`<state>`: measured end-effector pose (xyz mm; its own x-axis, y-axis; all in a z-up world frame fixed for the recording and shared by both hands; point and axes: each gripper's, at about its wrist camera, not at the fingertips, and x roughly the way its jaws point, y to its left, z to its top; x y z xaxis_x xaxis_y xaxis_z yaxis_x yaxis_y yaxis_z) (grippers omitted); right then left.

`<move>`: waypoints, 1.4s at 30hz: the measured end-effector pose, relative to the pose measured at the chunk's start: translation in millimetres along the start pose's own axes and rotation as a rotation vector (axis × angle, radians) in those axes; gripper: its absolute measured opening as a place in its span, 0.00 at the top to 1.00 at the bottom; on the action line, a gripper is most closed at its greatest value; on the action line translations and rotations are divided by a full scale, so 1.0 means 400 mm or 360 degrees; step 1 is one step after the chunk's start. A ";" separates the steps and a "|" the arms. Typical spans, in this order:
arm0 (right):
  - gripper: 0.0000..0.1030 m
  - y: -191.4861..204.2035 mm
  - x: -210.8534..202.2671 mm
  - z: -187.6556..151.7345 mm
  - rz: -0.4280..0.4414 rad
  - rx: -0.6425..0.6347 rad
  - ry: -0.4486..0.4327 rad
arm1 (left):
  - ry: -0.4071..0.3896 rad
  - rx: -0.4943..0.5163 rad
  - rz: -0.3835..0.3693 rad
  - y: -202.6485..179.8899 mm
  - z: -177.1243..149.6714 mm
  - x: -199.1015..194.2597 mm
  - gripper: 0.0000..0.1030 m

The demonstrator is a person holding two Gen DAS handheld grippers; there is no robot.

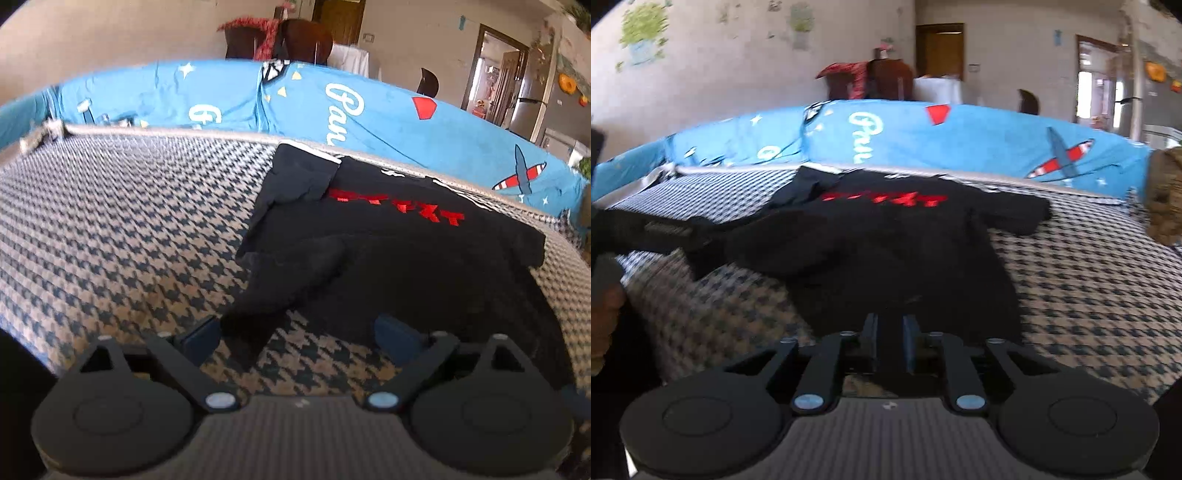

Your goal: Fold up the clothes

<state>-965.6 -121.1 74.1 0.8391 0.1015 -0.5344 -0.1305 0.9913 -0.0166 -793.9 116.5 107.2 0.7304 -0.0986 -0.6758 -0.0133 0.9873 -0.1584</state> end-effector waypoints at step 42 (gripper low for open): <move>0.97 0.131 0.188 0.053 0.0213 -0.0366 -0.0003 | 0.0062 -0.0224 0.0080 0.067 0.143 0.171 0.08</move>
<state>-898.1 -59.8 50.7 0.8071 0.2310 -0.5434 -0.3570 0.9239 -0.1376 -705.2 143.6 97.7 0.6992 -0.0569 -0.7126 -0.1467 0.9642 -0.2210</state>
